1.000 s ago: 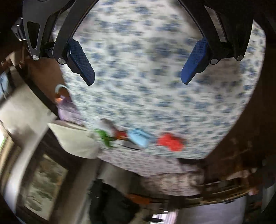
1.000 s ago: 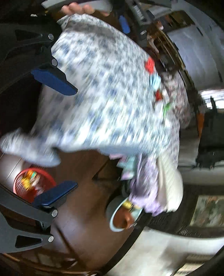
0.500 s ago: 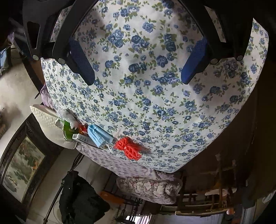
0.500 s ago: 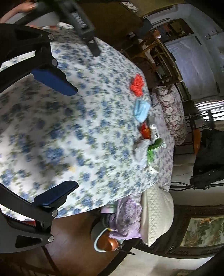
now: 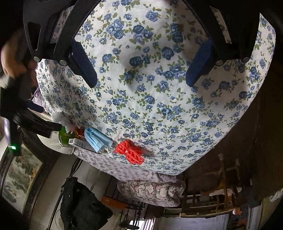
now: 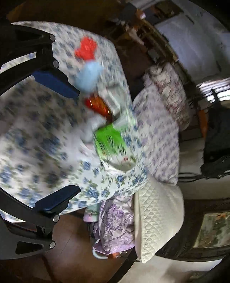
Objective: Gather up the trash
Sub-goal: 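Grasp the white plastic bag with the right tool while the left grasps the red mesh net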
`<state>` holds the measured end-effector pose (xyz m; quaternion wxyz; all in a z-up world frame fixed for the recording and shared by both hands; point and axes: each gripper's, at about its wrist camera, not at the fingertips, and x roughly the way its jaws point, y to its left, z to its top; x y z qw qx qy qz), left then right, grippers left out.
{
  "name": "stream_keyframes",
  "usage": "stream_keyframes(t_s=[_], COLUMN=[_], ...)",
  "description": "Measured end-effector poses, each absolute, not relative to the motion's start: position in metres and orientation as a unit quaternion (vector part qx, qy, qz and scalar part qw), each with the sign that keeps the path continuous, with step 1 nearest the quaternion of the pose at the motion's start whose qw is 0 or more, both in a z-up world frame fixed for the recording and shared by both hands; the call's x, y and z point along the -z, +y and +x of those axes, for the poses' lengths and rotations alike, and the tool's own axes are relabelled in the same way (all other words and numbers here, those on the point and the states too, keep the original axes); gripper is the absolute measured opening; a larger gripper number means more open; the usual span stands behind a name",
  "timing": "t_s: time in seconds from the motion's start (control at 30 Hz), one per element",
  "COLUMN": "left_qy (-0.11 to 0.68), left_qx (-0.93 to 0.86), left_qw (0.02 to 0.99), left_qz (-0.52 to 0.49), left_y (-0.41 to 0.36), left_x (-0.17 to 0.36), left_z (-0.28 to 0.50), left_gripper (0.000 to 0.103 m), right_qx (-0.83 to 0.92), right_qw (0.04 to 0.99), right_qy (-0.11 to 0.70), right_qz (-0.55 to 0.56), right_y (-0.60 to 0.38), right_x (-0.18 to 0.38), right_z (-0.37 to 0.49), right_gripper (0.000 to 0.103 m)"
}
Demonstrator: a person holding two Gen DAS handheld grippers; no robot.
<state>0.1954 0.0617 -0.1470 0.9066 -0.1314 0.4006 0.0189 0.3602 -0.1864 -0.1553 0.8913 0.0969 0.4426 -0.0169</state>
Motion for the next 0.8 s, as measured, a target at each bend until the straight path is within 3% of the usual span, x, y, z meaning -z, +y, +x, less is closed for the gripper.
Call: stream_keyframes(t_s=[0.17, 0.23, 0.3, 0.37, 0.67, 0.8], left_qy=[0.401, 0.404, 0.407, 0.407, 0.42, 0.433], left_qx=[-0.014, -0.009, -0.007, -0.005, -0.004, 0.008], left_qw=[0.907, 0.906, 0.905, 0.906, 0.899, 0.891], left_qz=[-0.129, -0.128, -0.124, -0.119, -0.124, -0.138], left_y=[0.059, 0.057, 0.055, 0.053, 0.057, 0.07], left_x=[0.147, 0.148, 0.149, 0.15, 0.156, 0.149], left_z=[0.197, 0.198, 0.198, 0.199, 0.202, 0.225], left_gripper=[0.096, 0.096, 0.096, 0.096, 0.096, 0.096], right_qx=[0.016, 0.002, 0.001, -0.015, -0.057, -0.078], right_qw=[0.884, 0.884, 0.89, 0.89, 0.895, 0.89], right_qy=[0.456, 0.456, 0.443, 0.442, 0.412, 0.412], right_qz=[0.104, 0.105, 0.102, 0.112, 0.162, 0.181], right_y=[-0.187, -0.183, -0.181, -0.178, -0.153, -0.158], right_x=[0.17, 0.177, 0.178, 0.181, 0.185, 0.188], right_z=[0.38, 0.386, 0.385, 0.38, 0.271, 0.263], right_gripper=[0.097, 0.091, 0.053, 0.027, 0.026, 0.026])
